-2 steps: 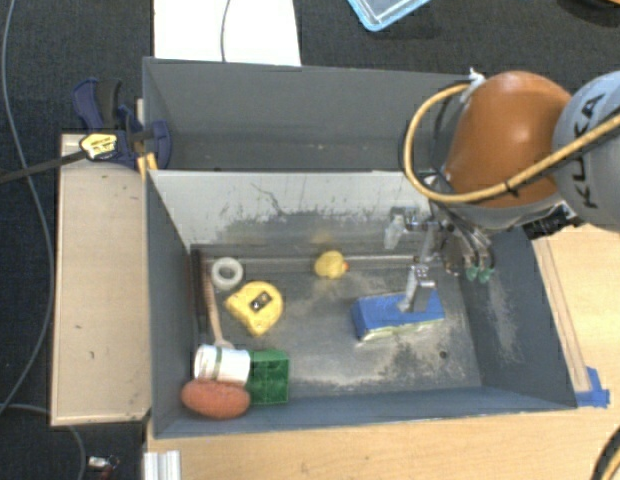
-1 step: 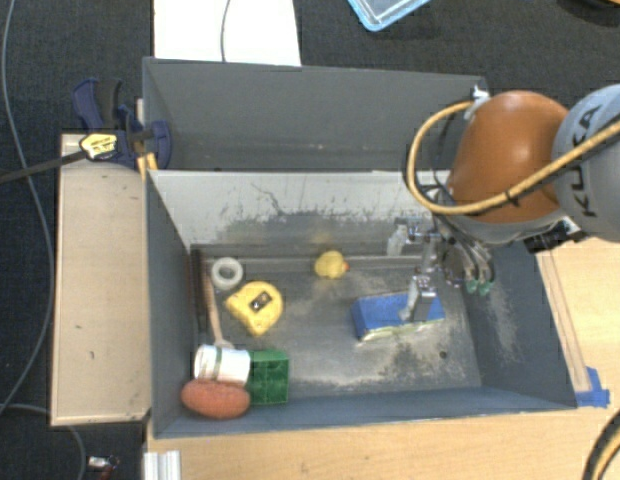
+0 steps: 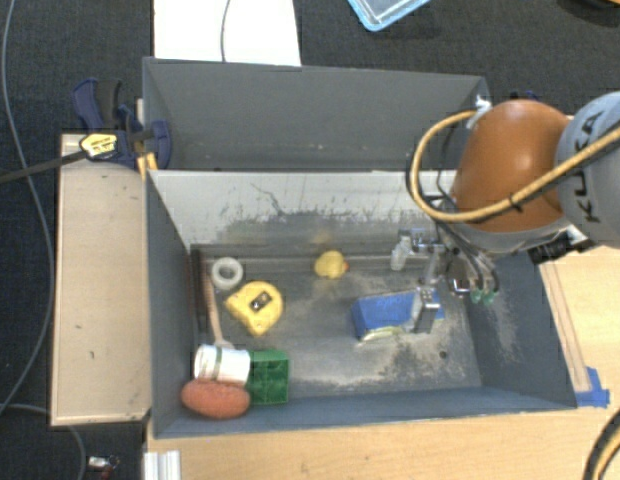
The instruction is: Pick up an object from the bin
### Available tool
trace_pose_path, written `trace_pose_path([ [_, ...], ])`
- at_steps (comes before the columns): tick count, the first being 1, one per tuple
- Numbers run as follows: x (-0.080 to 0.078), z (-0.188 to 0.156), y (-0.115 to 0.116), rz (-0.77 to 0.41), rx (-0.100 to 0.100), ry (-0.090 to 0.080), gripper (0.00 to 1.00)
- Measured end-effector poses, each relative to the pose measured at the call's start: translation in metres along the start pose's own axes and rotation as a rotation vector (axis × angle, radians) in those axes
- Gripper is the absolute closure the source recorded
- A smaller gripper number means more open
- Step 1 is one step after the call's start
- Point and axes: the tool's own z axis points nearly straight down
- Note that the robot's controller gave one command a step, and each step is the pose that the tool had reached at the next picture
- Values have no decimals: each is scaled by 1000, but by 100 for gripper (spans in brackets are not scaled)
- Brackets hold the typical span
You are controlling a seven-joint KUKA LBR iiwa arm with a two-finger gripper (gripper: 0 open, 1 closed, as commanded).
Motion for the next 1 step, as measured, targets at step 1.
trace_pose_path([
  [1,-8,-56,13,-190,0,-8,0],
])
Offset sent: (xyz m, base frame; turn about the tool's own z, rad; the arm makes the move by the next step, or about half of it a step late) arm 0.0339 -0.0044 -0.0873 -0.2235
